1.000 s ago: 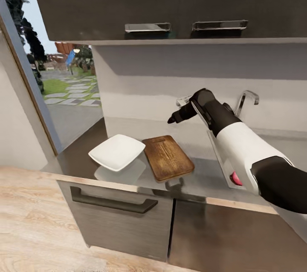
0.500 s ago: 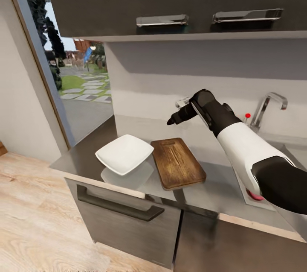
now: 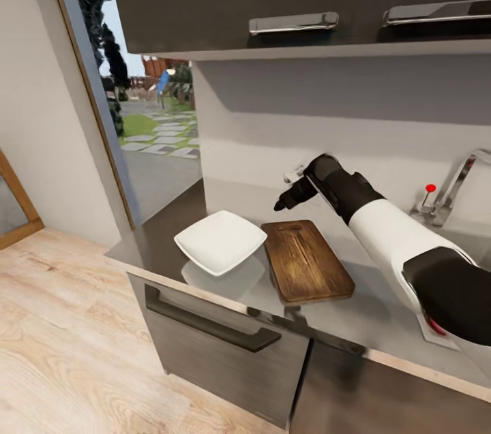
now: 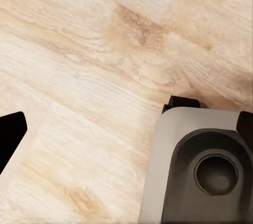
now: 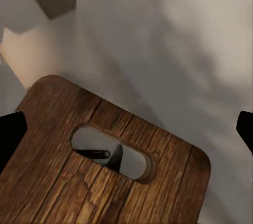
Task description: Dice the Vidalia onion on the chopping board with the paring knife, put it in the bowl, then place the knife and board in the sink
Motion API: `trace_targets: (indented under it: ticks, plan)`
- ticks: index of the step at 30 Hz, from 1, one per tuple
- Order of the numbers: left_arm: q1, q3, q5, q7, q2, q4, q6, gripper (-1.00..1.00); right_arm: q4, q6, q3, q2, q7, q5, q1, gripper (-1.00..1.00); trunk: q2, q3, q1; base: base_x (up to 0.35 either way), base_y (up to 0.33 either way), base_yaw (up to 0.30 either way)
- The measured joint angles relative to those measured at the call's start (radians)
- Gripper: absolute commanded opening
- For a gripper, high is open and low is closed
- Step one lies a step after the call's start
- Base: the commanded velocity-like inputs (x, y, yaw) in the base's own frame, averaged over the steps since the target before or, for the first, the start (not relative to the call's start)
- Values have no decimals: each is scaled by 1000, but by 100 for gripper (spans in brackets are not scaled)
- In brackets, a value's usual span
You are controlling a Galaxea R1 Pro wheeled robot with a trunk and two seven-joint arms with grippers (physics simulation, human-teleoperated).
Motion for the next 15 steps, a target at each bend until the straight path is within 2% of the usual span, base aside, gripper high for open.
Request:
trace_targets:
  ticks: [4,9,15]
  plan:
    - [0,1,0,0,0,5,0,100,10,-13,4,-41,2,-1,0,100,0,-5,0,0,0,172]
    - [0,1,0,1,0,5,0,100,11,-17,6,-86,54,0,0,100,0,-11,0,0,0,169]
    - [0,1,0,2,0,6,0,100,11,-28,6,-122,96,0,0,100,0,-19,0,0,0,155]
